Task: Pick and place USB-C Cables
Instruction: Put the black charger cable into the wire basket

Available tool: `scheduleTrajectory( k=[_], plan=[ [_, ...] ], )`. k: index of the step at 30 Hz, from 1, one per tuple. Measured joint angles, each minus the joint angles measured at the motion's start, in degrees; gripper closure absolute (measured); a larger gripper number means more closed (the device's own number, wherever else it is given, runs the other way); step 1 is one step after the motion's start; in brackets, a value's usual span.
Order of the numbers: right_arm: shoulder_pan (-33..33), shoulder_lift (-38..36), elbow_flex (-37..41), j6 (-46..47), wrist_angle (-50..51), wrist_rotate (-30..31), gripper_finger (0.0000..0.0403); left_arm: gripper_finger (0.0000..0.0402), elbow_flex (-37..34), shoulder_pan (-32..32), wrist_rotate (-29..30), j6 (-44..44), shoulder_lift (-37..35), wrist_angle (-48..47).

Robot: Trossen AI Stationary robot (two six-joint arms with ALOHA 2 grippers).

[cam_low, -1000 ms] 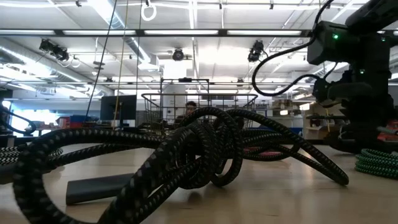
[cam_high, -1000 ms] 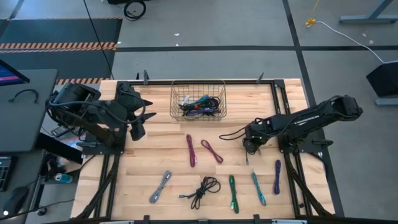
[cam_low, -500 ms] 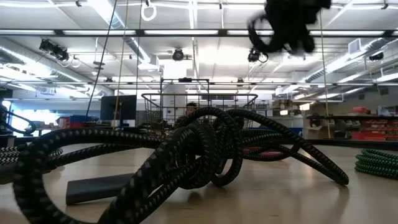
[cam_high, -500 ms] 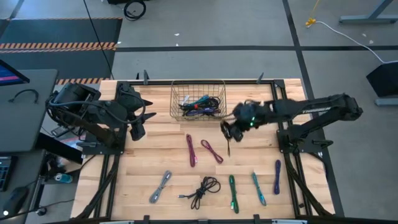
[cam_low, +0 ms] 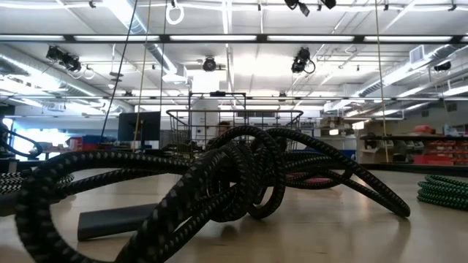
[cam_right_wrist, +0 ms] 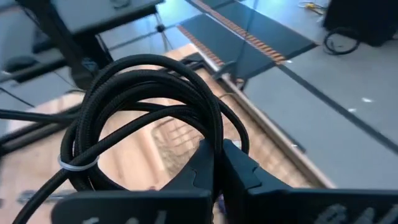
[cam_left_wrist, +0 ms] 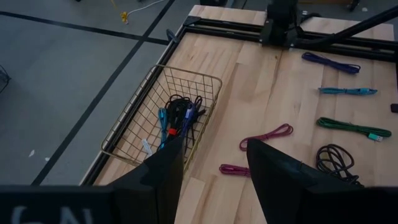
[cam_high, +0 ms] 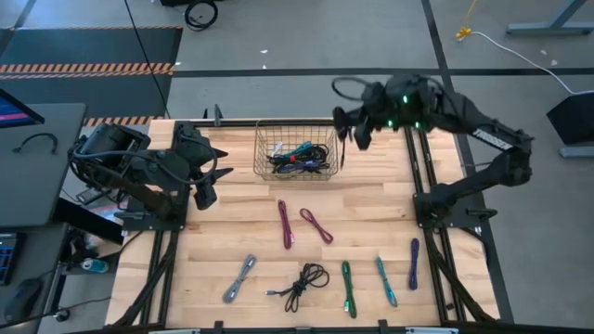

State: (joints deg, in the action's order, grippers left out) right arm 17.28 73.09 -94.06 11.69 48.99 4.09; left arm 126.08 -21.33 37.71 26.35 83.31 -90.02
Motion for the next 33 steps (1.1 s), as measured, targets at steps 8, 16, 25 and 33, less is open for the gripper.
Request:
scheduleTrajectory(
  k=[8,16,25,33],
  plan=[
    [7.1,12.5,-12.4,-8.0,5.6,-9.4,0.0391,0.0221,0.0,0.0,0.0,0.0,0.0,0.0],
    [9.5,24.9,-13.5,-12.1,5.7,-14.7,0.0391,0.0221,0.0,0.0,0.0,0.0,0.0,0.0],
    [9.4,37.1,-13.5,-14.3,5.7,-14.7,0.0391,0.0221,0.0,0.0,0.0,0.0,0.0,0.0],
    [8.3,43.4,-13.5,-14.3,6.0,-8.0,0.0391,0.0221,0.0,0.0,0.0,0.1,0.0,0.0]
  ],
)
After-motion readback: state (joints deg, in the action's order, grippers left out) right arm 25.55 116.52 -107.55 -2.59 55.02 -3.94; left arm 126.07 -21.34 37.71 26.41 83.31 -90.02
